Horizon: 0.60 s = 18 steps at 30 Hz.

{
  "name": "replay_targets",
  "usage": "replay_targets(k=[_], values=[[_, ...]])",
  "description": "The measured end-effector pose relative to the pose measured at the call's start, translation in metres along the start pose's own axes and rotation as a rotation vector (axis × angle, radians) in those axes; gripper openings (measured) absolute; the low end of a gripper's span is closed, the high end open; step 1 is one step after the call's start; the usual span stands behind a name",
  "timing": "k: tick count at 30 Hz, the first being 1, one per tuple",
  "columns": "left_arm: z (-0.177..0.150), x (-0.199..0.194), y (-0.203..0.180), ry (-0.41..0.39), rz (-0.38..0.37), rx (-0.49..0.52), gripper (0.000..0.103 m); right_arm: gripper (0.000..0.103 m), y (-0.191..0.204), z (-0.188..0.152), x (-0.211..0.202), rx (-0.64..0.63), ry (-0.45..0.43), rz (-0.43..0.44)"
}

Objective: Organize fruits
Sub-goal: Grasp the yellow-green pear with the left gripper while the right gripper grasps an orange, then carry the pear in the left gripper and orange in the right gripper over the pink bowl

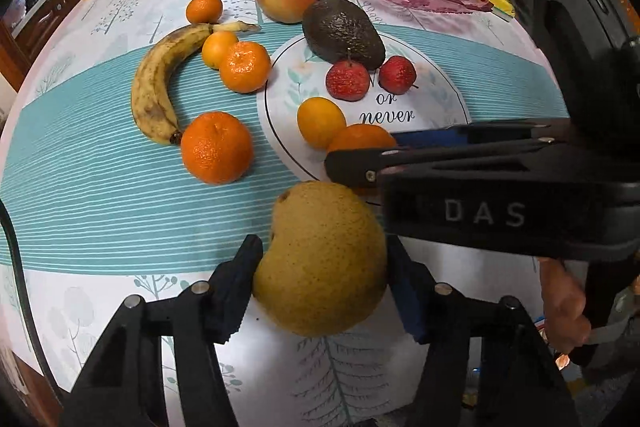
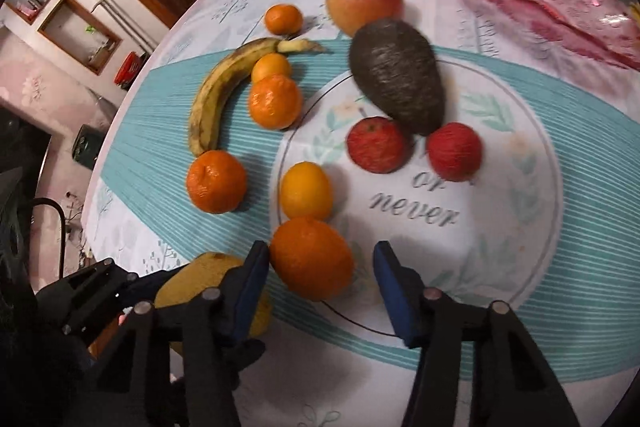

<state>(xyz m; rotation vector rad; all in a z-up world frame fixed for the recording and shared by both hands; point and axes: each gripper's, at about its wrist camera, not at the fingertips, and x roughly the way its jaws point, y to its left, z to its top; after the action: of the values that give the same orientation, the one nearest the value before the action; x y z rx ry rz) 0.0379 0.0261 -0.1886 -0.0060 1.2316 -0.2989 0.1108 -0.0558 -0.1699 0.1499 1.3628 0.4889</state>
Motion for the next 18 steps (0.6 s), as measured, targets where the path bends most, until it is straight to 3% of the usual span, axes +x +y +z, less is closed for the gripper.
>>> replay_targets(k=[5, 9, 18], values=[[-0.003, -0.003, 0.008, 0.011, -0.015, -0.045, 0.059, 0.041, 0.010, 0.001, -0.002, -0.043, -0.006, -0.041], [-0.004, -0.011, 0.013, 0.008, -0.003, -0.075, 0.059, 0.041, 0.015, 0.000, -0.024, -0.066, -0.061, -0.075], [0.024, -0.065, 0.005, -0.098, 0.091, -0.084, 0.059, 0.041, 0.017, 0.001, -0.093, -0.096, -0.218, -0.148]])
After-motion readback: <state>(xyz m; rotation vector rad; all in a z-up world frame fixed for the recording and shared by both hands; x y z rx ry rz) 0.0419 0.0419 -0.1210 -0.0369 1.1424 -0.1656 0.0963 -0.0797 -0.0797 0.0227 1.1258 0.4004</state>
